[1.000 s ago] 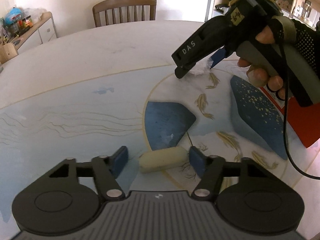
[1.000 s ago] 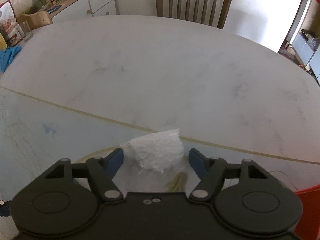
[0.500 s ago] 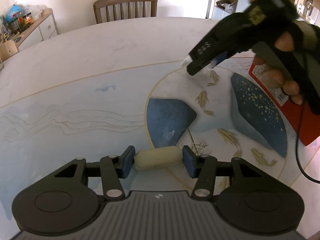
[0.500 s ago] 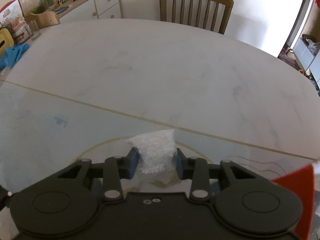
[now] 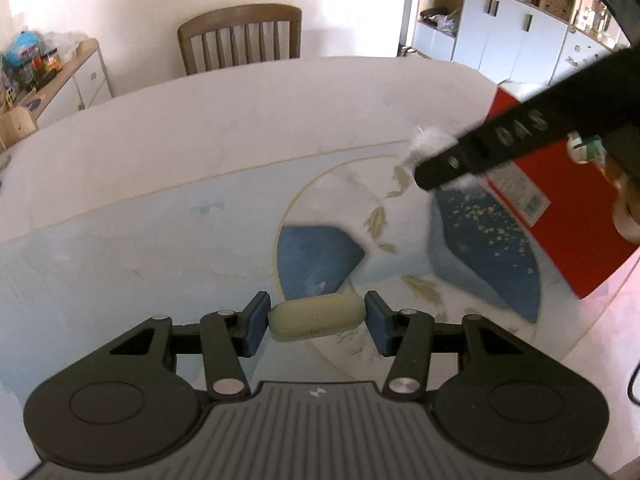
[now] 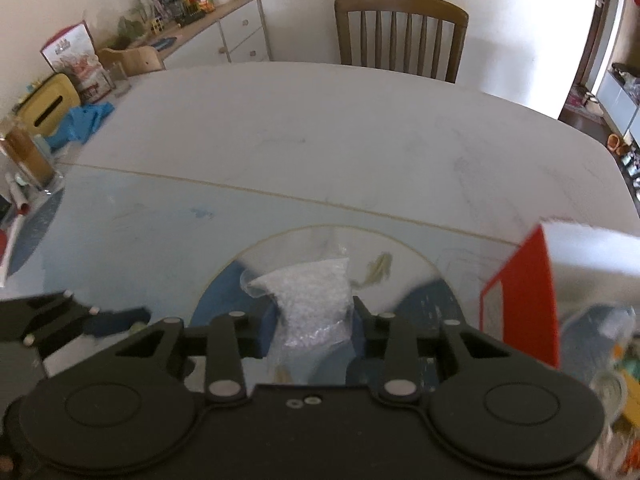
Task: Organize objects
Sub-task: 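Carry the foam roll and plastic bag into the shoebox and open both tools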
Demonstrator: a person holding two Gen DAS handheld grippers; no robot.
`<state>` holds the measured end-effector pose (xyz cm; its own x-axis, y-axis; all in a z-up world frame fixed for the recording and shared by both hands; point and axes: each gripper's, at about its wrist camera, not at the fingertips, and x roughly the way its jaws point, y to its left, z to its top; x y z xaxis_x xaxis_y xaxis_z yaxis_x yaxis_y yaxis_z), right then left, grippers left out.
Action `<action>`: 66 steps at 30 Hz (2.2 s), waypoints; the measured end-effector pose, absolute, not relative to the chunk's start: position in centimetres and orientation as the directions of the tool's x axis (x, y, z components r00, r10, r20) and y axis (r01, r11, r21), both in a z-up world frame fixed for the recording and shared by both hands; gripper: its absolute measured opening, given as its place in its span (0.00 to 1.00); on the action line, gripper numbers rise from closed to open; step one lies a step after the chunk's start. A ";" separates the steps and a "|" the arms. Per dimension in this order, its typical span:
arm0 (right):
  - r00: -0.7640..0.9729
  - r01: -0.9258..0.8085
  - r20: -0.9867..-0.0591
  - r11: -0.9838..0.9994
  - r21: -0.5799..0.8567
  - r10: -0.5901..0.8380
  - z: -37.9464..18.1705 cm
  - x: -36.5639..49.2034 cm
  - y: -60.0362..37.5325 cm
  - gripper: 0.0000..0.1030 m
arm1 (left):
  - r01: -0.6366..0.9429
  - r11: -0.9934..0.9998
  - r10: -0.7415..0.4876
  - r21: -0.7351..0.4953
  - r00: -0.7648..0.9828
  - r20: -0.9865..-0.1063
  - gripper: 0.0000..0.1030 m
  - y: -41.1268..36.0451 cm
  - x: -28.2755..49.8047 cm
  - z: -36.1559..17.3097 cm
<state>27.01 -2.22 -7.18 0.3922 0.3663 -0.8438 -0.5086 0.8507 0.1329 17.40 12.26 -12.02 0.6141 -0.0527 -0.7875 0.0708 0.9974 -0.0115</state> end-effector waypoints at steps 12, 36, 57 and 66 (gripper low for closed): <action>0.474 -0.454 -0.785 0.875 0.170 0.399 -2.3 22.3 -8.2 0.35 | 0.149 0.989 -0.111 -0.015 0.665 -0.738 0.49 8.6 16.2 -6.2; 0.605 -0.329 -0.712 0.926 0.184 0.357 -0.4 19.3 -24.8 0.35 | 0.293 0.956 -0.195 0.020 0.684 -0.703 0.49 -6.8 19.0 -2.2; 0.599 -0.305 -0.755 0.948 0.093 0.267 -5.0 23.6 -33.6 0.35 | 0.336 0.942 -0.188 0.021 0.578 -0.794 0.49 -17.9 27.0 -5.4; 0.562 -0.325 -0.789 0.943 0.067 0.249 -7.6 25.6 -33.6 0.36 | 0.324 0.945 -0.151 0.035 0.531 -0.834 0.49 -19.3 29.6 -7.9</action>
<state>25.58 -33.57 -7.63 0.5622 0.2494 -0.7885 -0.3248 0.9434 0.0667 29.61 -19.34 -7.91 0.5310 -0.1512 -0.8338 0.3241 0.9454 0.0349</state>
